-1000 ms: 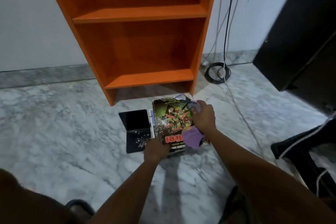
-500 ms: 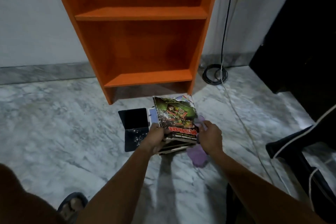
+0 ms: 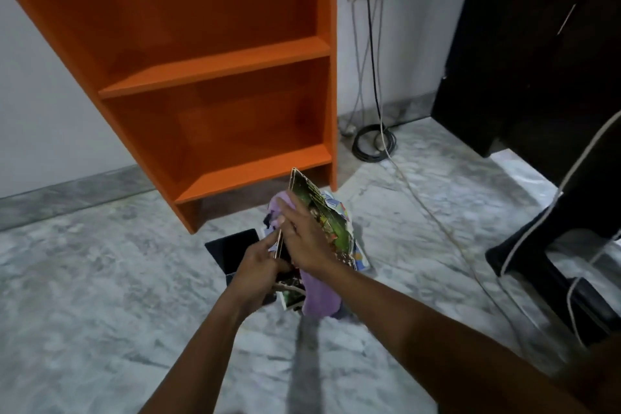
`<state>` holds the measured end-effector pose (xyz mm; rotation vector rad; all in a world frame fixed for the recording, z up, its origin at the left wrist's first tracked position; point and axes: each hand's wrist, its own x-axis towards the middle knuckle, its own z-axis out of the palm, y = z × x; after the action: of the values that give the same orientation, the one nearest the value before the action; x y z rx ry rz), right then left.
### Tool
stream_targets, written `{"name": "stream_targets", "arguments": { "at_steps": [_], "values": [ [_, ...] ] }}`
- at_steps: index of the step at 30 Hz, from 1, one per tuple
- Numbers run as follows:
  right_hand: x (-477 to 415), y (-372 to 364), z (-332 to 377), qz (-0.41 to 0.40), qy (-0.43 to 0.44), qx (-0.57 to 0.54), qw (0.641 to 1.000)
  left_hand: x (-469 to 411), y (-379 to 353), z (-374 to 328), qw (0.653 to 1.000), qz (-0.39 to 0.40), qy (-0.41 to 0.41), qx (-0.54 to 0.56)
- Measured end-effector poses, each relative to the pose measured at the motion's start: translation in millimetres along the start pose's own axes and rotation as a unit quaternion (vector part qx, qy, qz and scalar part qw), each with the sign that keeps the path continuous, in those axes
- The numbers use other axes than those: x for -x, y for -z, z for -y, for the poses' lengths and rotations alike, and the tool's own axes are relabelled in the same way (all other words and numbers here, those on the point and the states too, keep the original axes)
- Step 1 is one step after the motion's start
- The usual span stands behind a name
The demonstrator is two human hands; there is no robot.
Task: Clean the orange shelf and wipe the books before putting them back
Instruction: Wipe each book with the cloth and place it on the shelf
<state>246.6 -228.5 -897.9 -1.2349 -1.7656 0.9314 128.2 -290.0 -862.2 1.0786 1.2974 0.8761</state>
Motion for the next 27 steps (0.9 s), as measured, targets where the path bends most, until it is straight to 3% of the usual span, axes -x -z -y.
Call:
{"name": "stream_targets", "arguments": {
  "at_steps": [4,9,15,18,20,22,24,27],
  "values": [
    [-22.8,-3.8,-0.1,-0.101,-0.073,-0.040,0.991,16.3,4.1,-11.6,1.000,0.010,-0.025,-0.011],
    [-29.0,5.4,-35.2,-0.163,-0.204,0.050,0.964,40.9,6.9,-25.9,0.999,0.034,-0.005,0.003],
    [1.5,19.7,-62.9,-0.156,-0.278,0.071,0.945,34.1,12.5,-27.7,0.999,-0.012,0.012,0.038],
    [11.4,40.3,-74.4,-0.130,-0.357,0.105,0.919,28.2,12.5,-29.5,0.996,-0.029,0.025,0.076],
    [14.7,51.8,-78.6,-0.154,-0.383,0.096,0.906,24.3,14.7,-31.6,0.995,-0.040,0.027,0.088],
    [14.6,58.7,-70.4,-0.198,-0.349,0.101,0.910,18.8,18.7,-34.1,0.993,-0.056,0.029,0.104],
    [15.2,57.9,-50.1,-0.231,-0.258,0.106,0.932,13.9,17.2,-39.1,0.991,-0.076,0.026,0.106],
    [21.8,32.7,-4.4,-0.172,-0.128,0.036,0.976,12.6,7.3,-41.2,0.992,-0.093,0.007,0.087]
  ]
}}
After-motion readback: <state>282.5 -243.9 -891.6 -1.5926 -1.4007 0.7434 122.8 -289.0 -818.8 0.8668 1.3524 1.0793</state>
